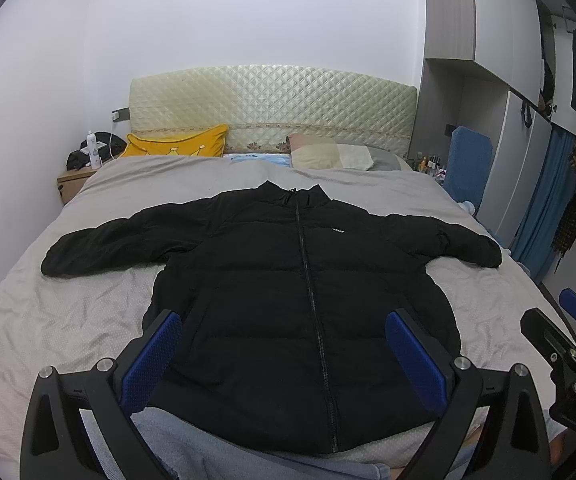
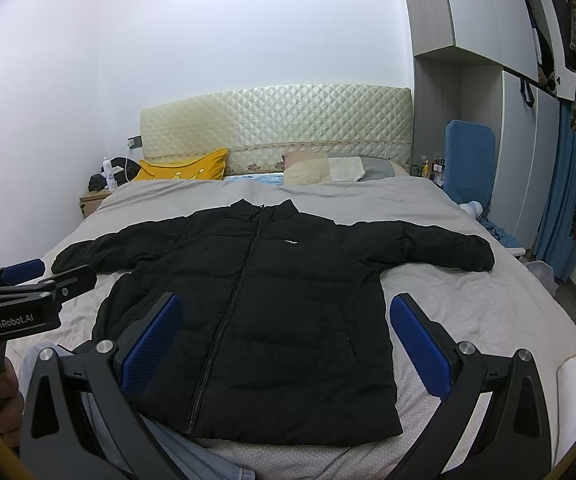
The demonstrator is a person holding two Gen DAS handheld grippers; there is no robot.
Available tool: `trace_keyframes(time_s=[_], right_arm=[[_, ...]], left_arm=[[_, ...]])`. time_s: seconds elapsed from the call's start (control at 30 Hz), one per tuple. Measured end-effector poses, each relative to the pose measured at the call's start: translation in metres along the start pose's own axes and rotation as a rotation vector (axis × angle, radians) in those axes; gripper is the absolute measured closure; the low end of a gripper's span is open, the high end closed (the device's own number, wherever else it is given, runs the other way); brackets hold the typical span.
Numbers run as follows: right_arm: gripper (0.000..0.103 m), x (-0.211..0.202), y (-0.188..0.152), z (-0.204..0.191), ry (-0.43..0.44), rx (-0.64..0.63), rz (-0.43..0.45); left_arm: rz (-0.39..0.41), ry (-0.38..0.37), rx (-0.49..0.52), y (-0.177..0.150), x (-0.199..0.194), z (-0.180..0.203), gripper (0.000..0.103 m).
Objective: Fold large clothes
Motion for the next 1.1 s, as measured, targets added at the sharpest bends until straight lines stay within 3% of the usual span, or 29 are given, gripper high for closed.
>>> trace_keyframes(time_s=[0.33, 1.1], right_arm=[[0.0, 0.0019, -0.0011, -0.0002, -0.007, -0.005, -0.01], [0.0, 0.0045, -0.0038, -0.0005, -0.009, -0.008, -0.02]], left_arm=[[-0.019, -0.021, 0.001, -0.0009, -0.0011, -0.0017, 0.0], [-0.04, 0.004, -0.027, 0.0033, 0.0053, -0.009, 0.0]])
Point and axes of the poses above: each gripper's, at about its wrist camera, not at the fingertips, and x roughly the way its jaws point, z to its right, y to its top, the point moved 5 cm from there along x, roughly the way its jaws point, and after that the axes turned 3 degrees about y, right-handed, at the moved point
